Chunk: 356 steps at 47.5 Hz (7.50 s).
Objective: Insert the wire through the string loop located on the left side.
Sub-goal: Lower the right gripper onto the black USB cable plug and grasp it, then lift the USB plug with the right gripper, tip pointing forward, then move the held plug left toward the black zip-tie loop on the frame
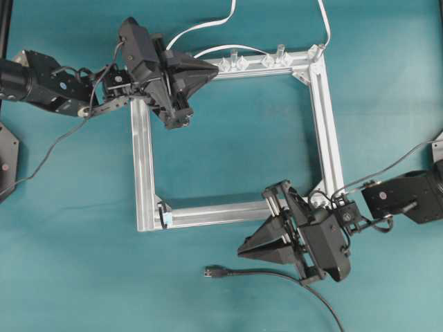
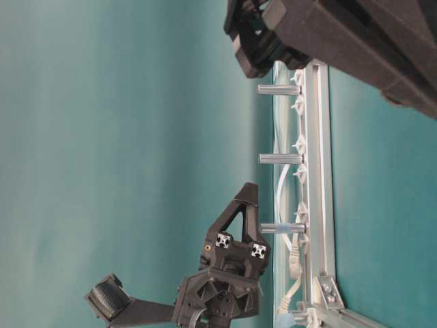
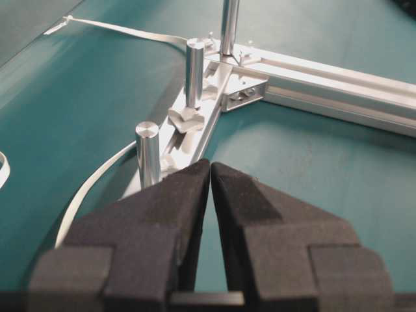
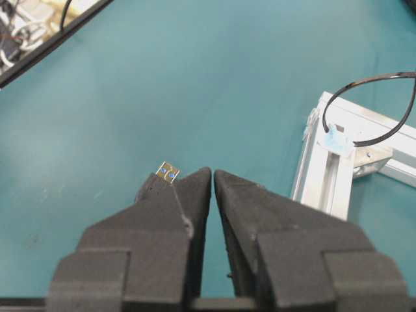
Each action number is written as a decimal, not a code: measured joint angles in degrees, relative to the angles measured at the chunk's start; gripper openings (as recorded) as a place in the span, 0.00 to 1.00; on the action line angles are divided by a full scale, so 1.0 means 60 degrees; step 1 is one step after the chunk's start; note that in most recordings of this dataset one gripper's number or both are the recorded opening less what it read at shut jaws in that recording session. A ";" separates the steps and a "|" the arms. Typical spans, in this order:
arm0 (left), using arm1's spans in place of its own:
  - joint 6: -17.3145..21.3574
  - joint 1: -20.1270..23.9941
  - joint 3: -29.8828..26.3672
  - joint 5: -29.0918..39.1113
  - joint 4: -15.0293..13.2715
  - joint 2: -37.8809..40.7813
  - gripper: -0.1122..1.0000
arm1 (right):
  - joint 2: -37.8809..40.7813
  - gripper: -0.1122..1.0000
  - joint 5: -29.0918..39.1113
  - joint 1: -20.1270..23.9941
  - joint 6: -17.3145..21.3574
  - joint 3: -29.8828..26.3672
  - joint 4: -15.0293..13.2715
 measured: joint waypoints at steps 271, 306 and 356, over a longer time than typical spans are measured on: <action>0.0103 -0.1157 0.0190 0.5771 0.0396 -0.1802 0.86 | 0.0000 0.22 0.6973 0.0908 0.1128 -0.2256 0.3501; 0.0103 -0.1201 0.0205 0.5771 0.0396 -0.1802 0.86 | -0.0015 0.22 0.7588 0.0527 0.1143 -0.2710 0.3032; 0.0088 -0.1216 0.0190 0.5771 0.0396 -0.1802 0.86 | -0.0015 0.22 0.7793 -0.0894 0.1128 -0.2769 0.2739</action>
